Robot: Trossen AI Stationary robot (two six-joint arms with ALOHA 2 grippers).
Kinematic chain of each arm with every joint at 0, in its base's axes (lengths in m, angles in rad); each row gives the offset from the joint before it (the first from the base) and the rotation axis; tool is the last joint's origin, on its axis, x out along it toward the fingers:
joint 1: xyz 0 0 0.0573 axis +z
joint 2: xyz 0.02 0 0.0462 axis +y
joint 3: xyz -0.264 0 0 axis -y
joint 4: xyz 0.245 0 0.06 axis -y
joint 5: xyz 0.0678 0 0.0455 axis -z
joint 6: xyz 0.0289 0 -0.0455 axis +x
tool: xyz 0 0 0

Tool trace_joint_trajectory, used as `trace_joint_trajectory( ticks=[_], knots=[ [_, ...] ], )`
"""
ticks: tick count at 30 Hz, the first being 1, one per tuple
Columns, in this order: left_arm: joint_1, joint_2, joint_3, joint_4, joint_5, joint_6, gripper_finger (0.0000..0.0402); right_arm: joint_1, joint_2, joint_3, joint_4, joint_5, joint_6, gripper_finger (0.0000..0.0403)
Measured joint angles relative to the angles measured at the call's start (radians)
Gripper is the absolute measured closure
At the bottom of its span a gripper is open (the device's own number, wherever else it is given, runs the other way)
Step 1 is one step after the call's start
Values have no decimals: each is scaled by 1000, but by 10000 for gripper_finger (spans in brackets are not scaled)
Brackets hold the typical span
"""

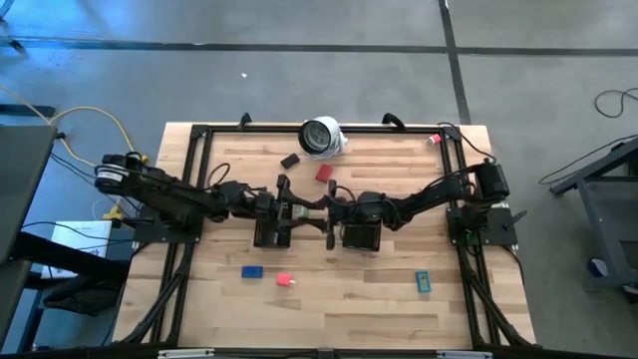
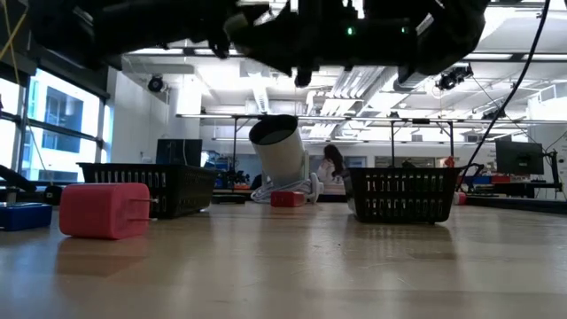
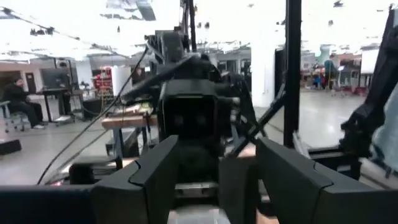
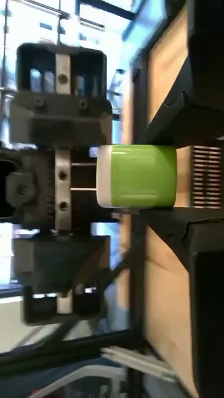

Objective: Pick & Place Office items
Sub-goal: Put the green charger adapter into the left black bin

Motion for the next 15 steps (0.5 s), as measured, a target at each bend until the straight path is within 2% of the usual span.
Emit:
trace_joint_trajectory(
  ticks=[2,6,11,15],
  knots=[
    [-1,28,0,-8,-18,28,194,0,-1,0,-8,3,-2,286],
    [-7,-7,0,0,-51,69,194,6,-4,1,-22,0,-1,286],
    [-8,-63,-2,-110,-53,72,194,18,-5,1,-4,3,-24,286],
    [-8,-63,-3,-131,-53,69,194,18,-6,1,17,2,-24,286]
  ],
)
